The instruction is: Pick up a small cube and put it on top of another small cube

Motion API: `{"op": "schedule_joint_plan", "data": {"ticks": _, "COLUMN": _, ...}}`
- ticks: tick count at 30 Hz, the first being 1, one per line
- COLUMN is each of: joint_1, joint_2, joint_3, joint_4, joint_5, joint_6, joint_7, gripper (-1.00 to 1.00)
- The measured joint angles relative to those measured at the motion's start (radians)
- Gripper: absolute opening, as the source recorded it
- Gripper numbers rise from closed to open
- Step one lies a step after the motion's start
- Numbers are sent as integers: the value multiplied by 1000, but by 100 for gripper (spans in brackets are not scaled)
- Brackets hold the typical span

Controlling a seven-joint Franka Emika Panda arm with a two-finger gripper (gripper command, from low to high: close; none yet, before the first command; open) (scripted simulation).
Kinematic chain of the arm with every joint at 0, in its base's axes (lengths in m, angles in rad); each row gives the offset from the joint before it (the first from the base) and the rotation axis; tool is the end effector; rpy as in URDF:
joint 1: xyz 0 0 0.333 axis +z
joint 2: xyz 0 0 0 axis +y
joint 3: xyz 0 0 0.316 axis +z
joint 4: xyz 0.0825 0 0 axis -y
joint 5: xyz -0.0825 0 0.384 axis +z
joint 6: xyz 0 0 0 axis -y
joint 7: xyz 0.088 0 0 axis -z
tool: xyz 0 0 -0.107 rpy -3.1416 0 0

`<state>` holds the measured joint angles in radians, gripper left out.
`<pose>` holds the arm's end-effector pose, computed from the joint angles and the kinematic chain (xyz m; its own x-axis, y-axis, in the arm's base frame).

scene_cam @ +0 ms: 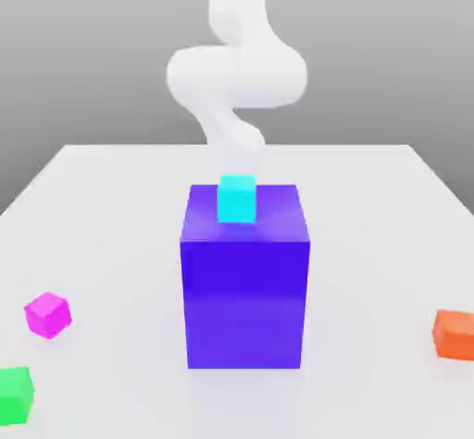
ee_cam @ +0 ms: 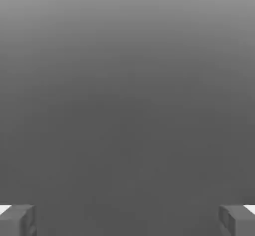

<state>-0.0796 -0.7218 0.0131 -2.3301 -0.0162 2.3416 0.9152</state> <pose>0.3762 -0.0236 0.6721 0.3978 -0.8117 0.4276 -0.6306 -0.5804 -0.5152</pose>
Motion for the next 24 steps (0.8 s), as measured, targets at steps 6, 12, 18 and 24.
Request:
{"op": "schedule_joint_plan", "data": {"ticks": 6, "joint_1": -191, "joint_2": 192, "joint_3": 24, "joint_4": -73, "joint_5": -40, "joint_6": 100, "joint_7": 282, "gripper": 0}}
{"op": "schedule_joint_plan", "data": {"ticks": 12, "joint_1": -351, "joint_2": 379, "joint_3": 18, "joint_4": -144, "joint_5": -83, "joint_6": 198, "joint_7": 560, "gripper": 0}}
{"op": "schedule_joint_plan", "data": {"ticks": 18, "joint_1": -476, "joint_2": 565, "joint_3": -25, "joint_4": -216, "joint_5": -105, "joint_6": 297, "joint_7": 822, "gripper": 0}}
{"op": "schedule_joint_plan", "data": {"ticks": 24, "joint_1": -597, "joint_2": 748, "joint_3": -86, "joint_4": -288, "joint_5": -51, "joint_6": 399, "joint_7": 1030, "gripper": 0}}
